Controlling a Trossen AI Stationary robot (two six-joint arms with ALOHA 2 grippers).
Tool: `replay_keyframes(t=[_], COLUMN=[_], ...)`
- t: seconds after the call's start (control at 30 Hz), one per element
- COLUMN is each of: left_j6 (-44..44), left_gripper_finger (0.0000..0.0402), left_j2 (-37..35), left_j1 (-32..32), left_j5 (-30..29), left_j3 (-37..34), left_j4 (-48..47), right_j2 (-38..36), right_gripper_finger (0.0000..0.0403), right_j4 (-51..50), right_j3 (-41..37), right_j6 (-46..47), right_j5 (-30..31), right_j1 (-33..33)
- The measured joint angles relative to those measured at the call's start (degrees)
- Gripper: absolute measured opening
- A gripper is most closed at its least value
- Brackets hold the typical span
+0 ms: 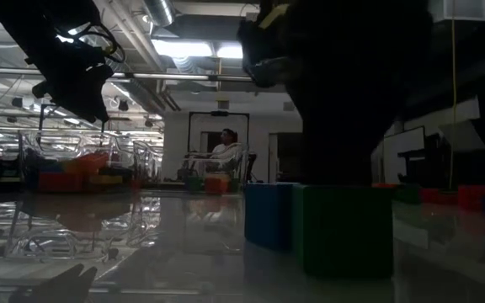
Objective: Sort blocks by size
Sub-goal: Put the large green block into the left transparent bin
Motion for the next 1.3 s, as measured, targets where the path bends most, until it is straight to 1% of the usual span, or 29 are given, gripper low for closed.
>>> replay_keyframes(t=[0.17, 0.27, 0.43, 0.57, 0.63, 0.77, 0.87, 0.93, 1.0, 1.1, 1.17, 1.2, 1.23, 1.3], left_j6=[0.0, 0.0, 0.0, 3.7, 5.2, 9.3, 11.3, 12.4, 13.8, 15.1, 15.7, 15.9, 16.0, 16.0], left_gripper_finger=[0.0182, 0.0182, 0.0182, 0.0182, 0.0182, 0.0182, 0.0182, 0.0182, 0.0182, 0.0182, 0.0182, 0.0182, 0.0182, 0.0182], left_j2=[0.0, 0.0, 0.0, -0.1, -0.2, -1.1, -2.5, -3.6, -4.6, -5.3, -5.0, -4.8, -4.5, -3.9], left_j1=[0.0, 0.0, 0.0, 0.0, 0.0, 0.0, 0.0, 0.0, -0.1, -1.9, -4.3, -5.8, -7.4, -11.0], left_j5=[0.0, 0.0, 0.7, 3.8, 5.7, 8.4, 10.8, 14.5, 20.8, 33.7, 42.3, 45.6, 47.6, 48.6], left_j3=[0.0, 0.0, 0.0, 0.0, 0.0, 0.1, 0.1, 0.1, 0.1, 0.1, 0.1, 0.1, 0.1, 0.1], left_j4=[0.0, 0.0, 0.2, 1.4, 2.9, 6.6, 9.7, 11.7, 13.5, 15.3, 15.4, 15.3, 15.2, 15.2], right_j2=[0.0, 0.0, 0.0, 0.0, 0.0, 0.0, 0.0, 0.0, 0.0, 0.0, 0.0, 0.0, 0.0, 0.0], right_gripper_finger=[0.0223, 0.0205, 0.0139, 0.0075, 0.0053, 0.0053, 0.0056, 0.0069, 0.0076, 0.0070, 0.0060, 0.0056, 0.0056, 0.0057], right_j4=[0.0, 0.0, 0.0, 0.2, 0.2, 0.4, 1.0, 2.0, 3.1, 6.1, 9.0, 10.8, 12.8, 17.0], right_j3=[0.0, 0.0, 0.0, 0.0, 0.0, 0.0, 0.0, 0.0, 0.0, 0.0, 0.0, 0.0, 0.0, 0.0], right_j6=[0.0, 0.0, 0.0, -0.4, -1.5, -2.7, -3.3, -3.3, -4.4, -8.2, -11.6, -13.4, -15.2, -18.5], right_j5=[-1.6, -1.6, -1.5, -1.3, -0.4, 2.7, 3.6, 3.8, 3.8, 3.9, 3.8, 3.8, 3.7, 2.9], right_j1=[-0.8, -0.8, -0.8, -0.8, -0.8, -0.8, -1.2, -1.7, -2.6, -4.0, -5.2, -5.8, -6.5, -8.1])
